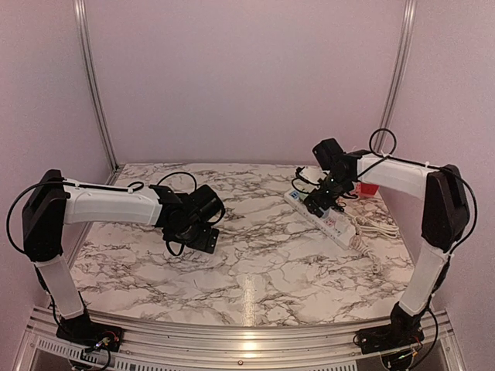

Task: Insert the plug
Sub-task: Move the socket to the corner of the board, then reset both arms

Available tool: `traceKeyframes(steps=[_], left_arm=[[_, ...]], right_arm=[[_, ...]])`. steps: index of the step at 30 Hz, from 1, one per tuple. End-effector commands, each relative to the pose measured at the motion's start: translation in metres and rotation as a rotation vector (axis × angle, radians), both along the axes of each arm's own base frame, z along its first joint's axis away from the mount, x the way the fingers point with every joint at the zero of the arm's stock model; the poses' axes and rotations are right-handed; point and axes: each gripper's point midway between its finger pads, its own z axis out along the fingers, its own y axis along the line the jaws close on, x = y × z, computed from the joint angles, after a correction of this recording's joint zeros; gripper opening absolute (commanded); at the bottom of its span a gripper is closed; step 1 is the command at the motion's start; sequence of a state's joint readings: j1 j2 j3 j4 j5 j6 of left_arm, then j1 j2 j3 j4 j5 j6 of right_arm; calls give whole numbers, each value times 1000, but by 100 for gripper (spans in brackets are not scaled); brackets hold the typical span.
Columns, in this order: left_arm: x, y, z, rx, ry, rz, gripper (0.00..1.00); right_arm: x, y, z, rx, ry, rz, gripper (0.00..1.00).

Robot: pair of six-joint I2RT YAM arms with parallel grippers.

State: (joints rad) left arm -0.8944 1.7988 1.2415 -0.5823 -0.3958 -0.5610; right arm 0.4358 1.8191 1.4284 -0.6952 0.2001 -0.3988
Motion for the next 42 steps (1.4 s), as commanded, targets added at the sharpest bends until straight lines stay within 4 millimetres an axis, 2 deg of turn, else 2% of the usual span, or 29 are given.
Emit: traceKeyframes(steps=[1, 4, 9, 14, 19, 24, 28, 37, 42], left_arm=[[3, -2, 7, -34, -15, 10, 99], [5, -1, 12, -34, -31, 13, 99], [11, 3, 35, -43, -98, 21, 99], [15, 11, 66, -80, -196, 39, 99], [15, 14, 105, -182, -298, 35, 99], [14, 18, 142, -250, -405, 5, 99], [10, 19, 166, -285, -452, -34, 99], [0, 40, 191, -316, -554, -41, 99], [-5, 55, 196, -340, -613, -11, 99]], right_arm=[[-2, 18, 33, 75, -74, -18, 99], [-3, 24, 60, 134, -142, -57, 98], [-17, 48, 109, 306, -268, -29, 99], [-42, 61, 149, 465, -352, 26, 99], [-77, 62, 183, 671, -432, 76, 98], [-111, 57, 192, 810, -462, 114, 98], [-128, 42, 188, 822, -500, 102, 98], [-141, 18, 159, 808, -476, -14, 98], [-149, -2, 169, 836, -573, -68, 99]])
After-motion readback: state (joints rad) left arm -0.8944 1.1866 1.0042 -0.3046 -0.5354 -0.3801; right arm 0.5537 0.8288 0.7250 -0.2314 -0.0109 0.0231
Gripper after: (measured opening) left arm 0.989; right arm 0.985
